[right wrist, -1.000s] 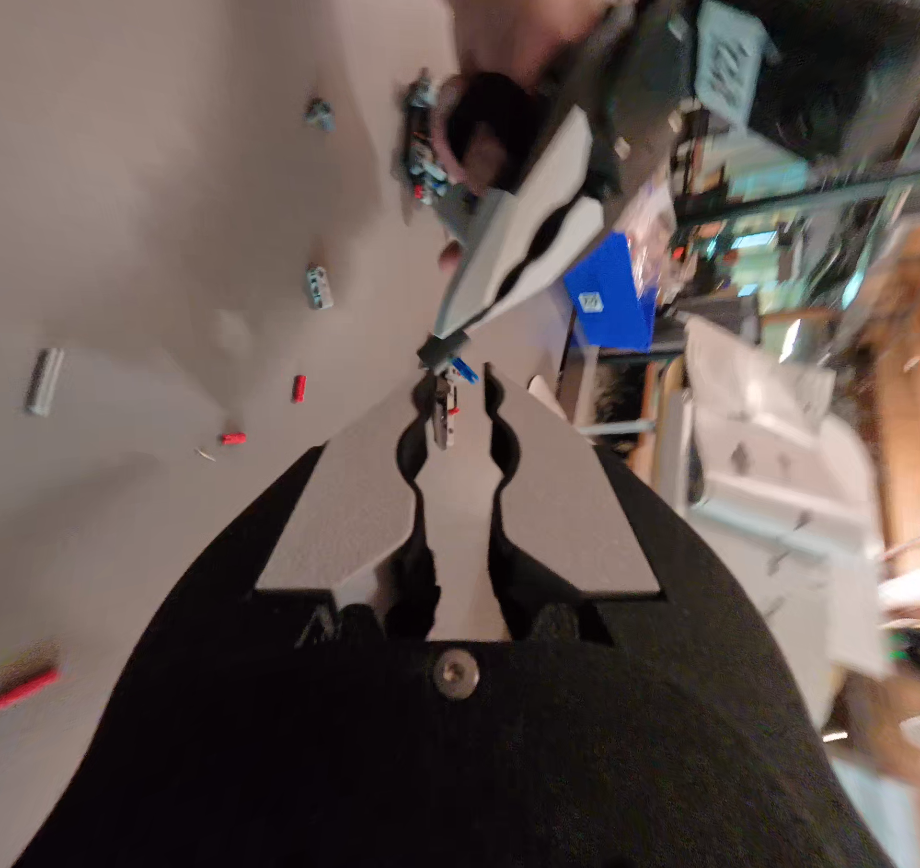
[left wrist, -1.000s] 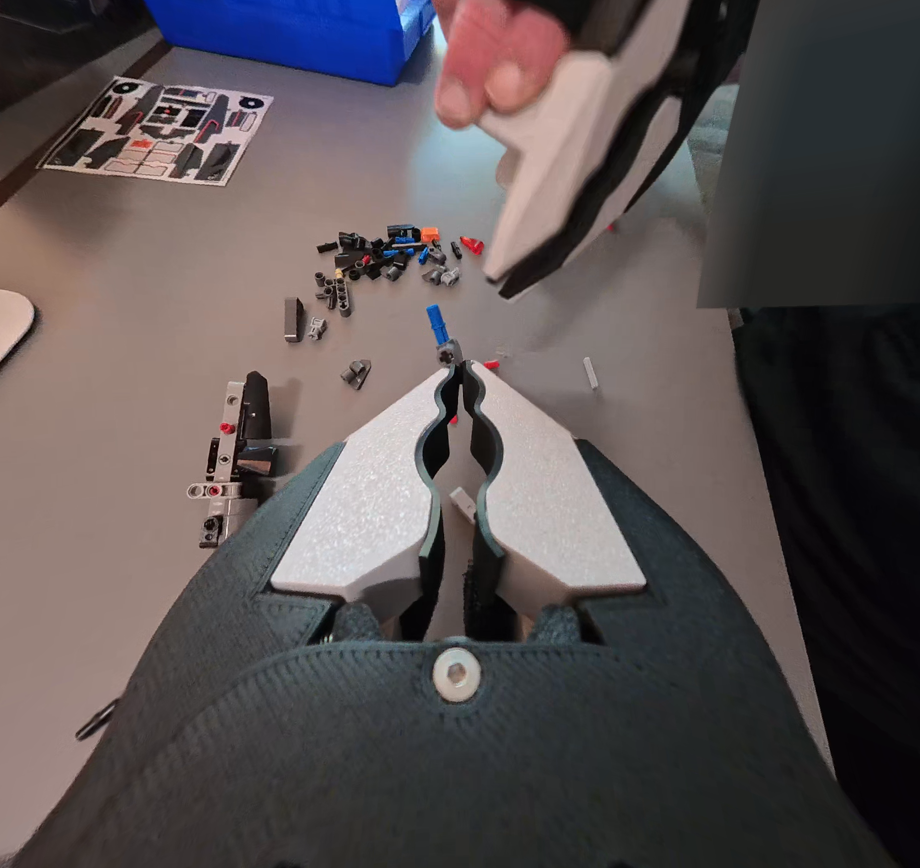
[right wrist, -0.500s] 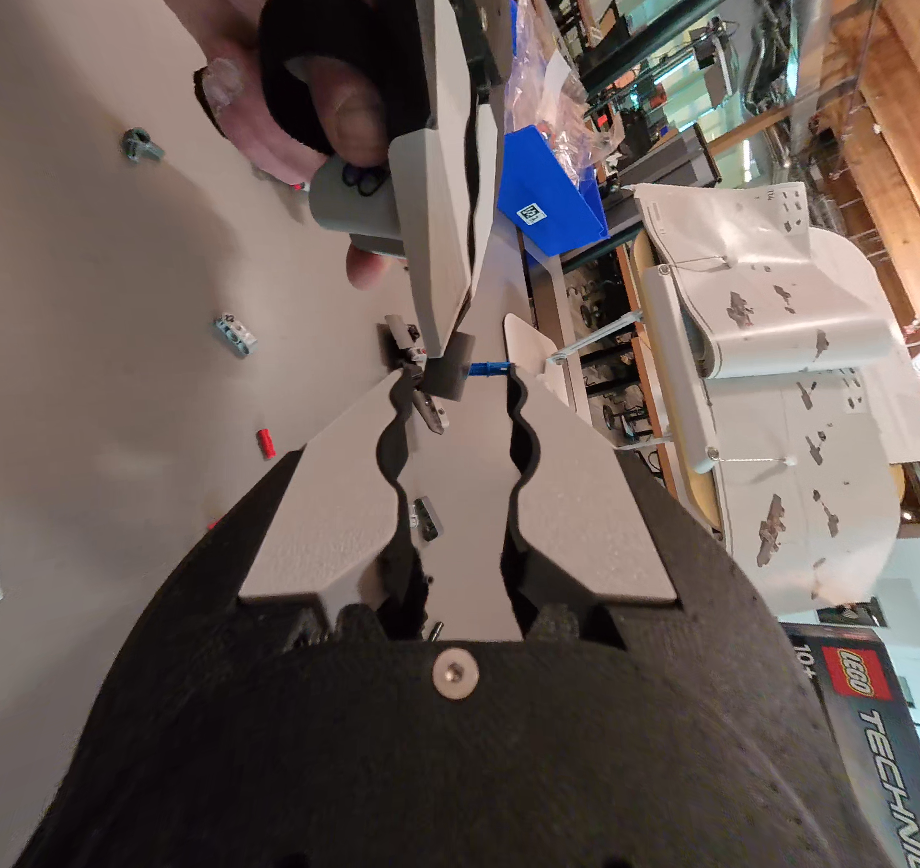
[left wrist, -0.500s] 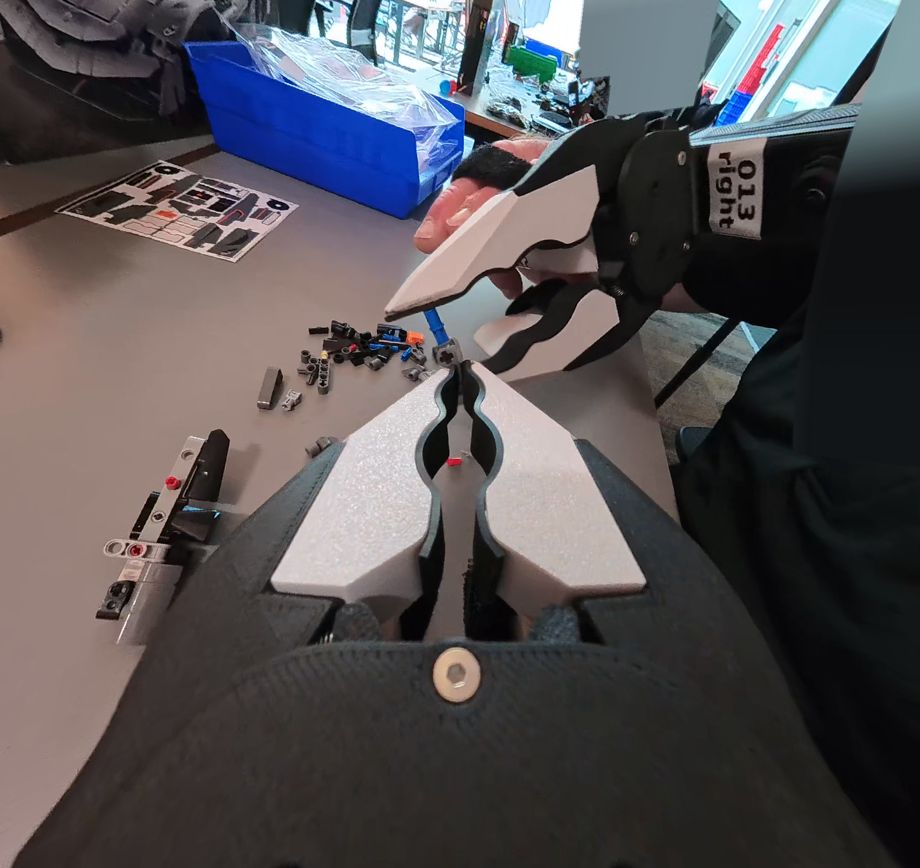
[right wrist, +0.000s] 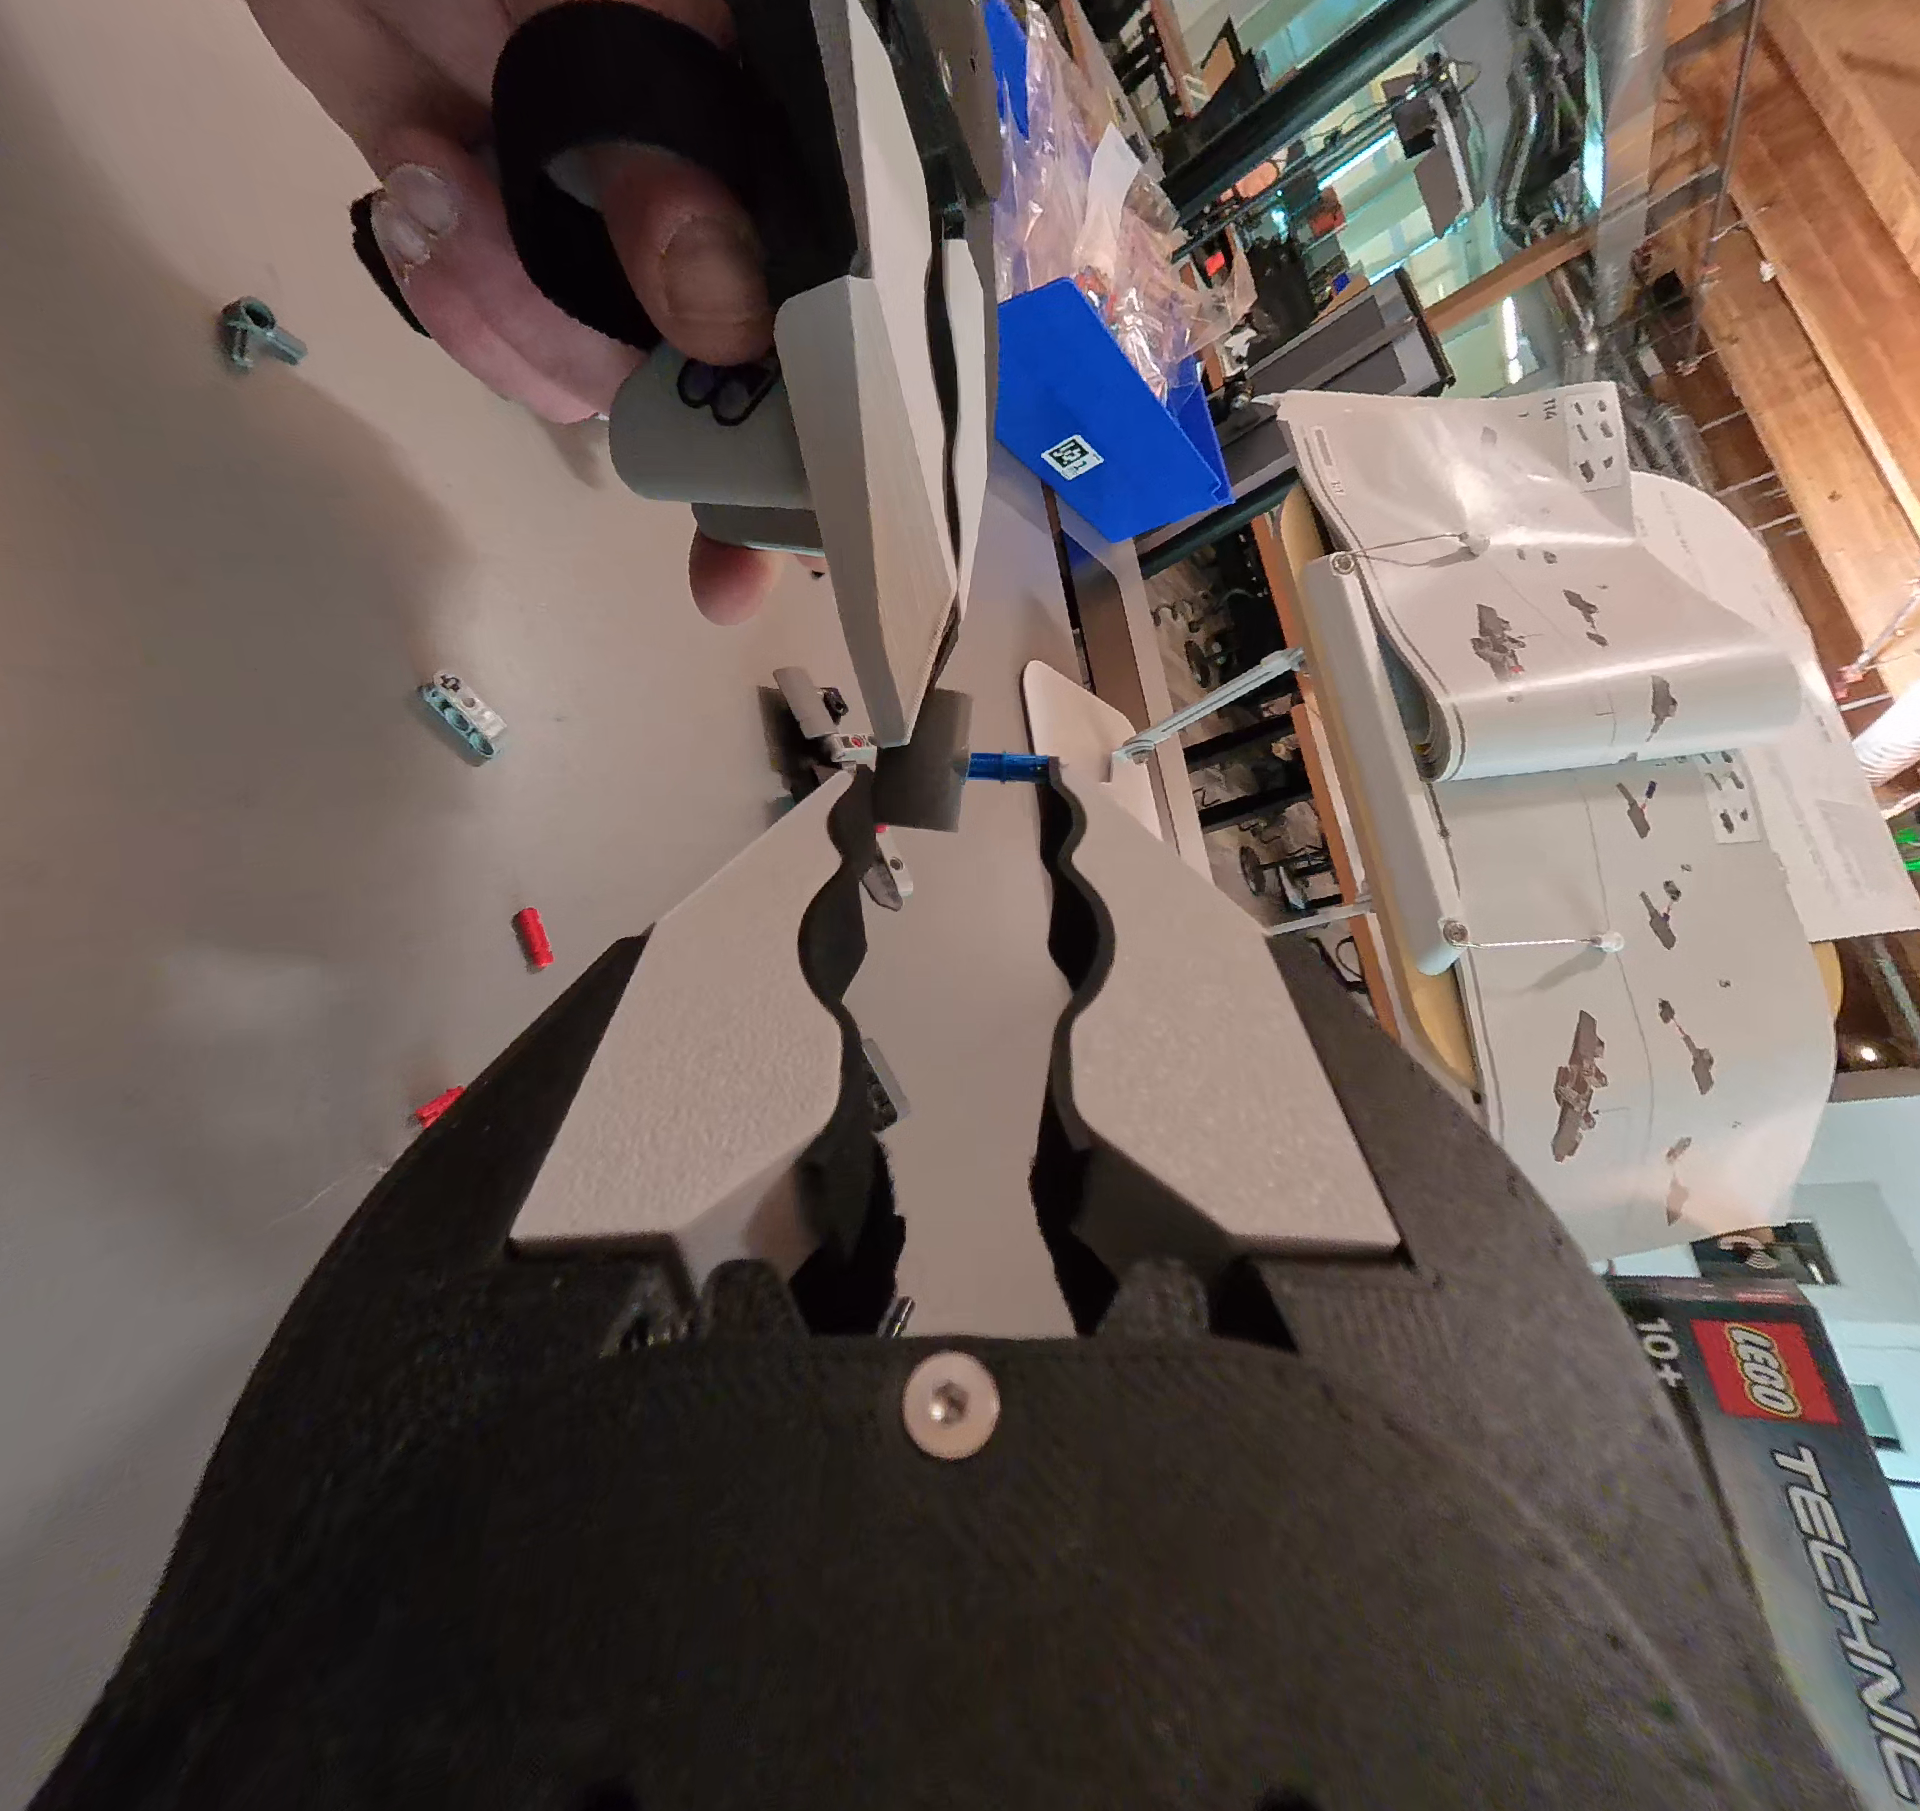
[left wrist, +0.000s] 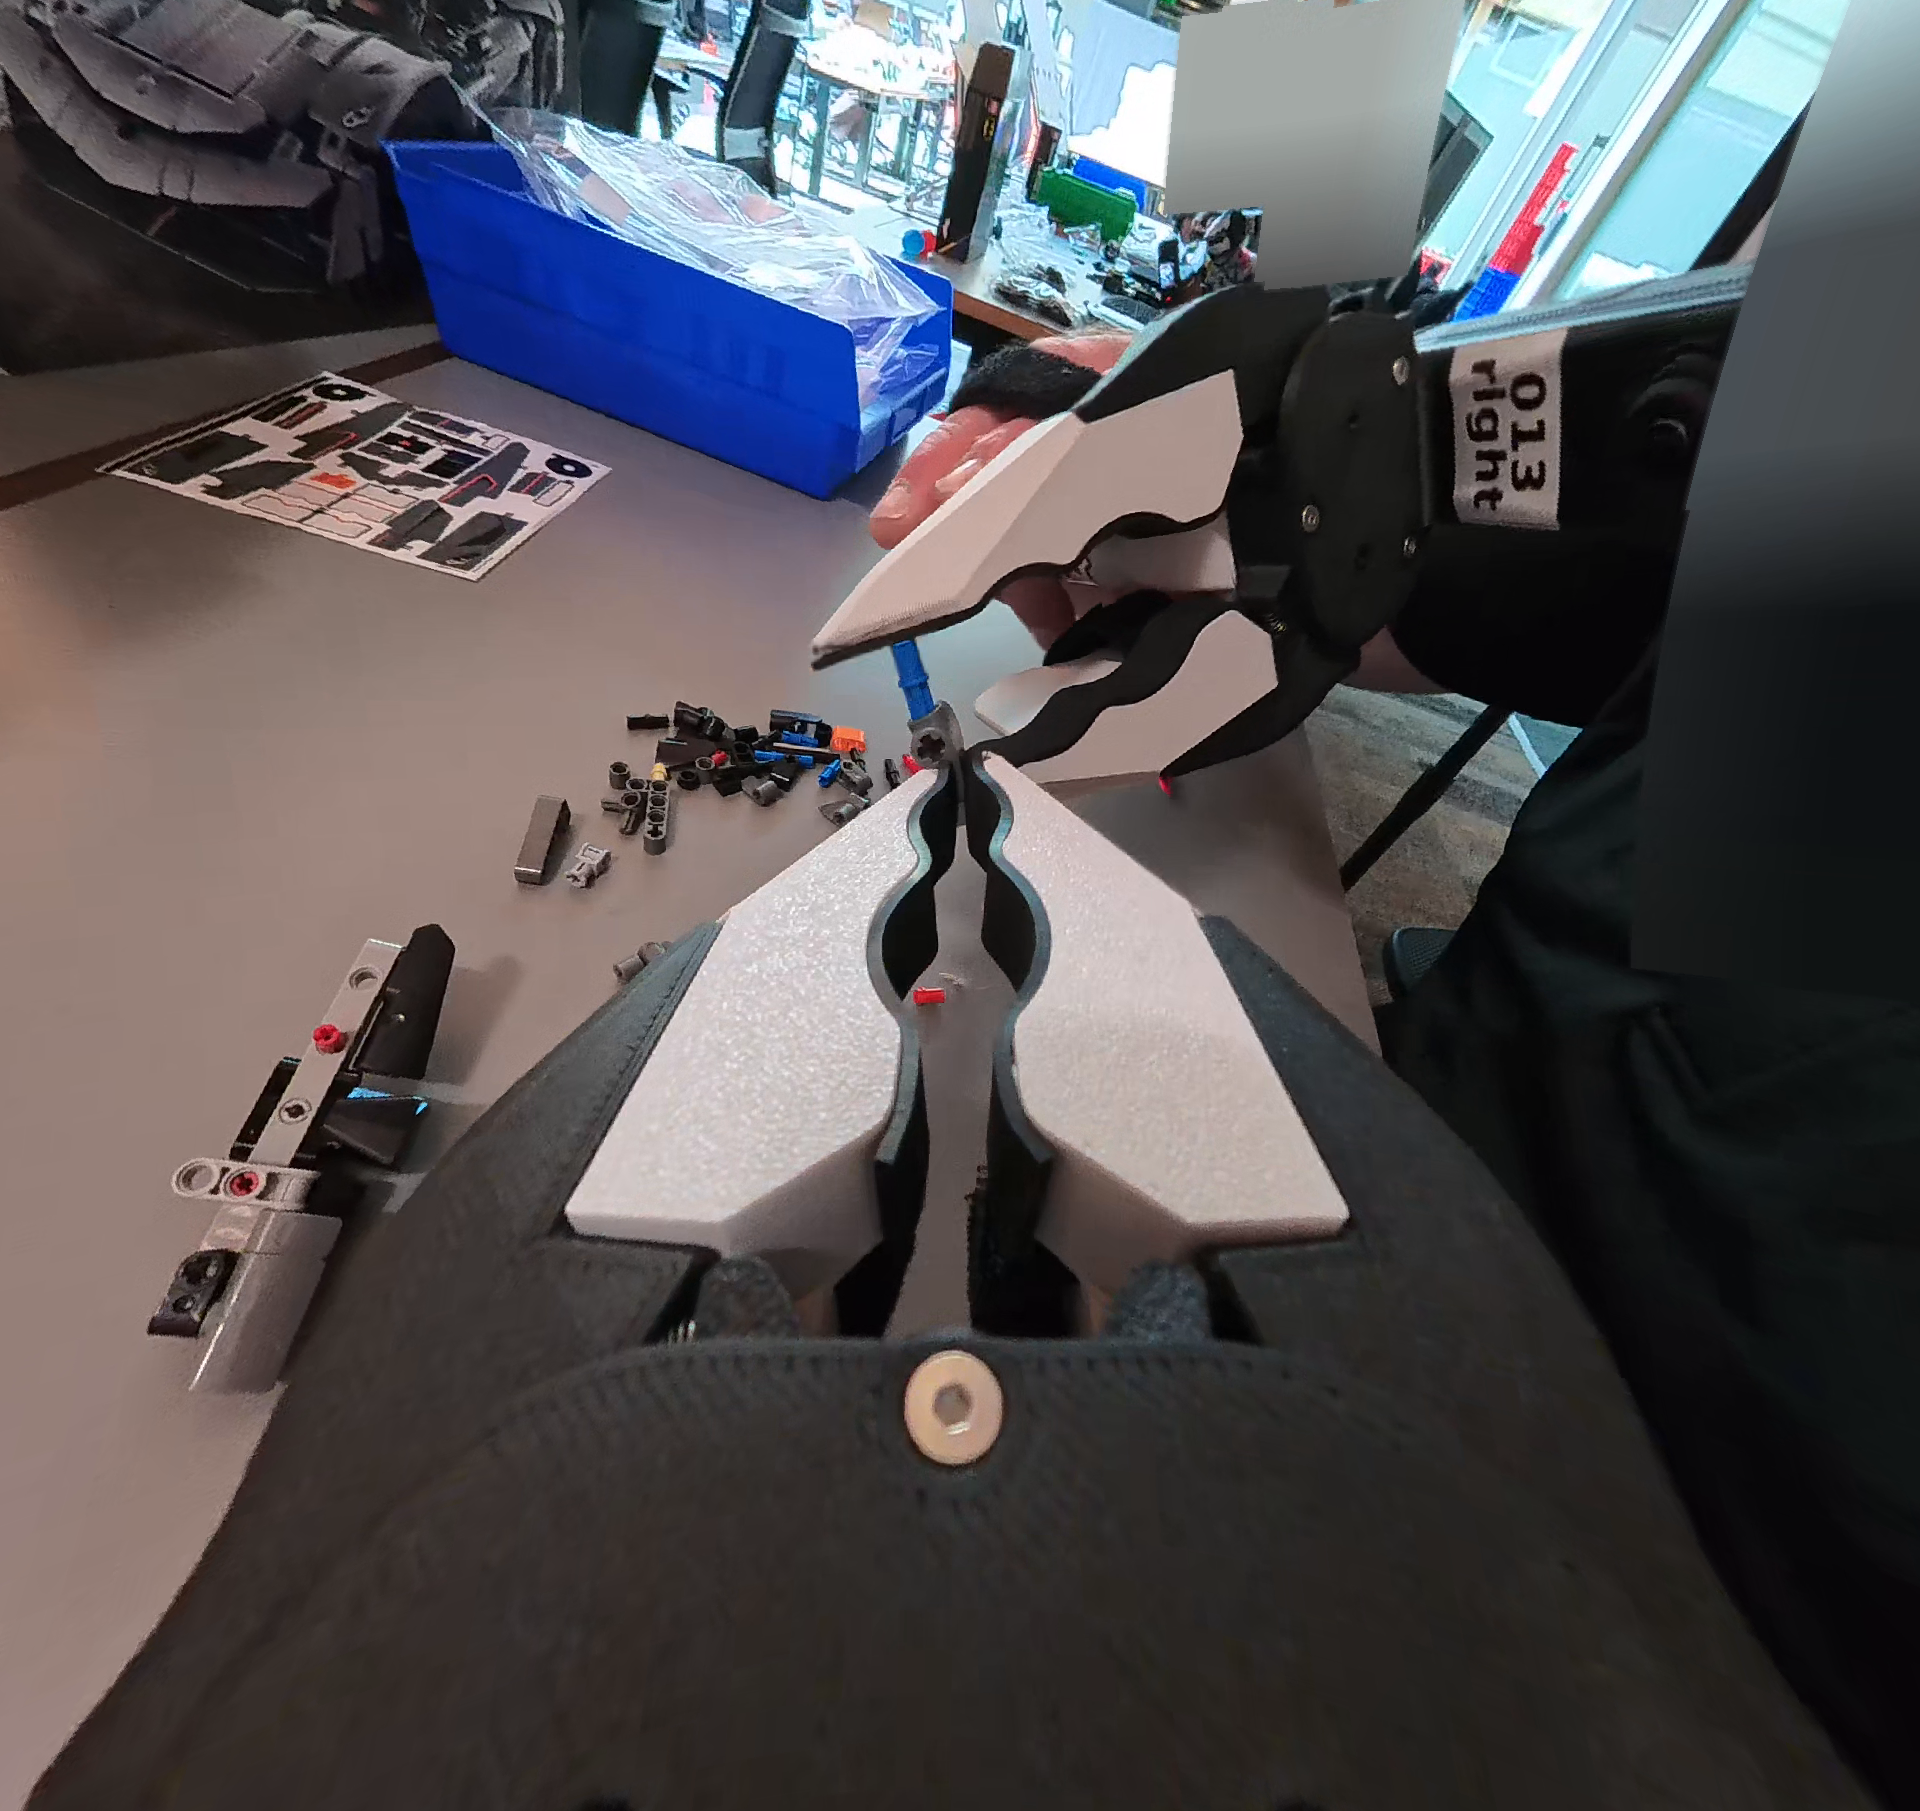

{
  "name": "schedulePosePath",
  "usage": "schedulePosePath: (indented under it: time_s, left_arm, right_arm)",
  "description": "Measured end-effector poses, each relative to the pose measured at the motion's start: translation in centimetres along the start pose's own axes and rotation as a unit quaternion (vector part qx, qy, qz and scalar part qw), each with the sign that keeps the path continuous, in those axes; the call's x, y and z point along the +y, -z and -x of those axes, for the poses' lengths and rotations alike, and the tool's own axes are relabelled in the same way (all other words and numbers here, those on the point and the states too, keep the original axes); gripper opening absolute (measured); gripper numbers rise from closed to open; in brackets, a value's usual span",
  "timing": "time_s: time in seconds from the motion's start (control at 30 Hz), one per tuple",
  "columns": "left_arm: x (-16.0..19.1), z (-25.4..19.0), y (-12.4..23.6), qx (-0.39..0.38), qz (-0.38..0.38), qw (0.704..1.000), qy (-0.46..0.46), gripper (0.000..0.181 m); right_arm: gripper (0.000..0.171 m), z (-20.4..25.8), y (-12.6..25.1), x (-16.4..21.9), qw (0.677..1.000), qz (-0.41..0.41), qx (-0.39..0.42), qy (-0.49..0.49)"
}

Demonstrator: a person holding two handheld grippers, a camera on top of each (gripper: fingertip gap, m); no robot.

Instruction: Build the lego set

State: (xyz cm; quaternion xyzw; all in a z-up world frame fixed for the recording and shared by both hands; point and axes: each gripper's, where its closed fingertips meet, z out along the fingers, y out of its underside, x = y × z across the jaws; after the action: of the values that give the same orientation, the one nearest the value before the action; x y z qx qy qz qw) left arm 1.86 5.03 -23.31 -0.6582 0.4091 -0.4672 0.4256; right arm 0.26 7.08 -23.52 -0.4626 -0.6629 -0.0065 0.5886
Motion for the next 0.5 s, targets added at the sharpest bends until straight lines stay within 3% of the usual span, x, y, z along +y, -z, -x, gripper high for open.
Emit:
schedulePosePath:
  time_s: [0.5]
  left_arm:
    - [-0.47, -0.17, 0.29, -0.004, -0.002, 1.0, -0.029, 0.0]
  right_arm:
    - [0.028, -0.17, 0.09, -0.2, 0.999, -0.004, -0.023, -0.032]
